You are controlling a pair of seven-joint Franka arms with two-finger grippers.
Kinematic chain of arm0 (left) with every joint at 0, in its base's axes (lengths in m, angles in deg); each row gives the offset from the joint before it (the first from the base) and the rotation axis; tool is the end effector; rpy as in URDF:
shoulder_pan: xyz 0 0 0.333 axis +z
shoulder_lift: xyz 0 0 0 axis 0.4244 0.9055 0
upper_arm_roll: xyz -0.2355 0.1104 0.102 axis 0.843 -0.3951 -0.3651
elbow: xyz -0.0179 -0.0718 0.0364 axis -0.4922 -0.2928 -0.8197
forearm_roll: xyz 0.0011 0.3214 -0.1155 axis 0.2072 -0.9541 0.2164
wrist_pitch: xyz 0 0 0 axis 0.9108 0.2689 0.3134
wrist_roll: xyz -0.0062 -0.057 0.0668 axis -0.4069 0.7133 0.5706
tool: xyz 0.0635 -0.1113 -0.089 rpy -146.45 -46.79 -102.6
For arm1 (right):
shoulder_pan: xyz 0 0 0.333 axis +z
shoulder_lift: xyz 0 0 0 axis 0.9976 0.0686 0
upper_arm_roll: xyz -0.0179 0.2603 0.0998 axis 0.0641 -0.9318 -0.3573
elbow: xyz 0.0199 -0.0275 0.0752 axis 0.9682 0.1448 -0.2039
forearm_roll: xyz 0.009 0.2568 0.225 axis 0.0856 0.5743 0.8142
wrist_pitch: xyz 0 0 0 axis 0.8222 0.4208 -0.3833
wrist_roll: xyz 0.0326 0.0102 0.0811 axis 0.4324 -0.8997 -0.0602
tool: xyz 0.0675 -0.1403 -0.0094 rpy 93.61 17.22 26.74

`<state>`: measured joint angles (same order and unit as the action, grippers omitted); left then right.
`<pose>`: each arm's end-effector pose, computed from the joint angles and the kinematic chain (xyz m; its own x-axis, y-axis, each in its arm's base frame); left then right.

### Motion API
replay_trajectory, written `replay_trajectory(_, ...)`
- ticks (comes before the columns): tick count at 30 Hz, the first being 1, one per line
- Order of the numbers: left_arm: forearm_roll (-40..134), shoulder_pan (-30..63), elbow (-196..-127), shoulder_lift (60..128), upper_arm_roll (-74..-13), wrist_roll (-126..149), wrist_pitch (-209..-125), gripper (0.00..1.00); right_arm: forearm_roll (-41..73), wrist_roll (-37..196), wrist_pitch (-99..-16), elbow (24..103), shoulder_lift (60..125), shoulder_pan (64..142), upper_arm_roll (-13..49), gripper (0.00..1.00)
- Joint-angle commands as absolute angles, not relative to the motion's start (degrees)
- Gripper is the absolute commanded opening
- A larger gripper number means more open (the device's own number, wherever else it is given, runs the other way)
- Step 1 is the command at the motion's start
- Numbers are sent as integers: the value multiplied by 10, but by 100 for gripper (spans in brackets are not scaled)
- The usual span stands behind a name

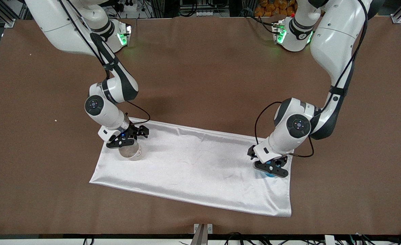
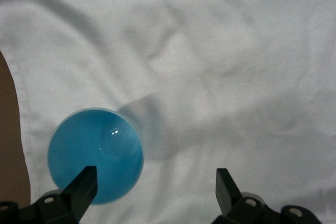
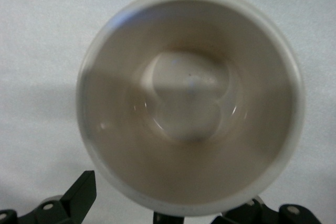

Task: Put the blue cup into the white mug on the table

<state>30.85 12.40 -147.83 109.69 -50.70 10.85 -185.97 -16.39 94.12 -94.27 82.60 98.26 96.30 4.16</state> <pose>0.6241 -0.2490 0.2208 0.9304 -0.3280 0.1636 -0.3380 -0.9404 0.0370 0.5332 0.1818 0.1616 0.9947 0.0681 0.0774 0.0777 -0.9887 -0.1279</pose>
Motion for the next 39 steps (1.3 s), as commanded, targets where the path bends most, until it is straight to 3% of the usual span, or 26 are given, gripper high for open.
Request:
replay_trajectory(1,294,122,-1465,1109,-509,98,-1872,100,-163,935,-942,794,1002,960,46,100)
replay_trajectory(7,294,122,-1466,1117,-510,88,-1883,100,-164,935,-942,768,1020,959,47,99)
replay_trajectory(9,294,123,-1466,1121,-510,83,-1887,100,-166,935,-943,765,1023,959,48,84)
replay_trajectory(15,294,122,-1465,1130,-510,80,-1891,100,-192,935,-943,764,1023,958,51,24)
replay_trajectory(17,294,122,-1466,1131,-510,80,-1896,100,-206,935,-944,765,1023,959,55,9)
replay_trajectory(19,294,124,-1466,1134,-510,77,-1899,100,-211,935,-944,765,1023,958,55,0)
replay_trajectory(23,294,126,-1467,1138,-510,72,-1905,100,-211,935,-943,765,1022,953,55,0)
replay_trajectory(27,294,127,-1468,1139,-510,72,-1906,85,-211,935,-936,768,1013,949,54,0)
replay_trajectory(30,292,126,-1468,1138,-509,72,-1906,44,-210,938,-934,772,997,949,54,0)
replay_trajectory(34,291,129,-1468,1137,-510,70,-1906,12,-210,942,-907,784,961,948,54,0)
replay_trajectory(37,290,128,-1468,1135,-510,70,-1906,1,-210,944,-845,784,929,949,54,0)
replay_trajectory(39,284,127,-1468,1133,-510,72,-1906,0,-209,944,-805,784,910,950,53,0)
